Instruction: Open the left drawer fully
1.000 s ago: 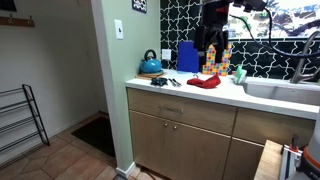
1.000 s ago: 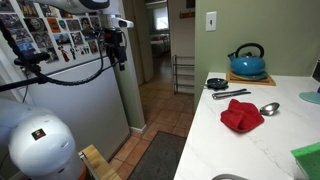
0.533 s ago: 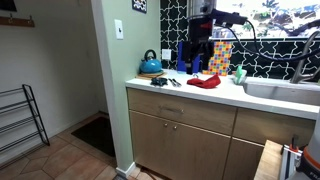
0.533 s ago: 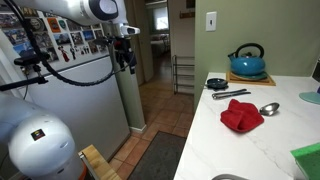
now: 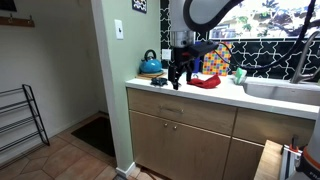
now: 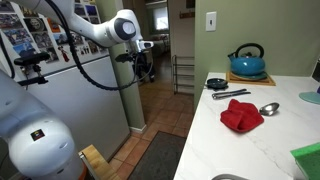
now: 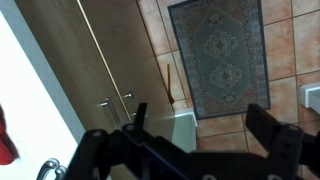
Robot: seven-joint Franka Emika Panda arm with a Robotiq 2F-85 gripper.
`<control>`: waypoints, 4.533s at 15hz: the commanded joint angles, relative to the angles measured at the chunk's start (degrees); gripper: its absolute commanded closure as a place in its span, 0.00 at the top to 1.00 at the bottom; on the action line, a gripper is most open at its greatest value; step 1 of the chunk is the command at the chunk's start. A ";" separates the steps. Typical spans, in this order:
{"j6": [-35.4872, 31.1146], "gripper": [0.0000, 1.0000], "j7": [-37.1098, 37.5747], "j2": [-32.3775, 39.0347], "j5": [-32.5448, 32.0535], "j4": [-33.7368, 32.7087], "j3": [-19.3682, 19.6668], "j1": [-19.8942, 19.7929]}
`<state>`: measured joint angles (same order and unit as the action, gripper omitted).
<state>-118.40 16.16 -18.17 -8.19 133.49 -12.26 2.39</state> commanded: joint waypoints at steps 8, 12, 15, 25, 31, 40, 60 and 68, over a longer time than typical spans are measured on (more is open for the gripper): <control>-15.44 1.00 -0.01 14.94 -19.56 1.48 5.67 -3.12; -18.85 1.00 -0.10 16.61 -20.19 1.38 8.06 -2.58; -21.26 1.00 -1.05 18.43 -19.98 1.36 9.42 -2.76; -22.16 1.00 13.67 28.07 -39.63 -4.54 10.35 -0.73; -22.58 1.00 19.43 37.32 -47.47 -10.18 12.80 1.82; -23.62 1.00 22.23 49.73 -54.71 -19.86 15.88 2.43; -28.69 1.00 19.78 60.19 -56.22 -29.38 16.48 1.49; -26.70 0.29 8.32 55.91 -46.79 -26.25 13.71 0.44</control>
<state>-144.88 29.69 39.41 -60.38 104.21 4.09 3.04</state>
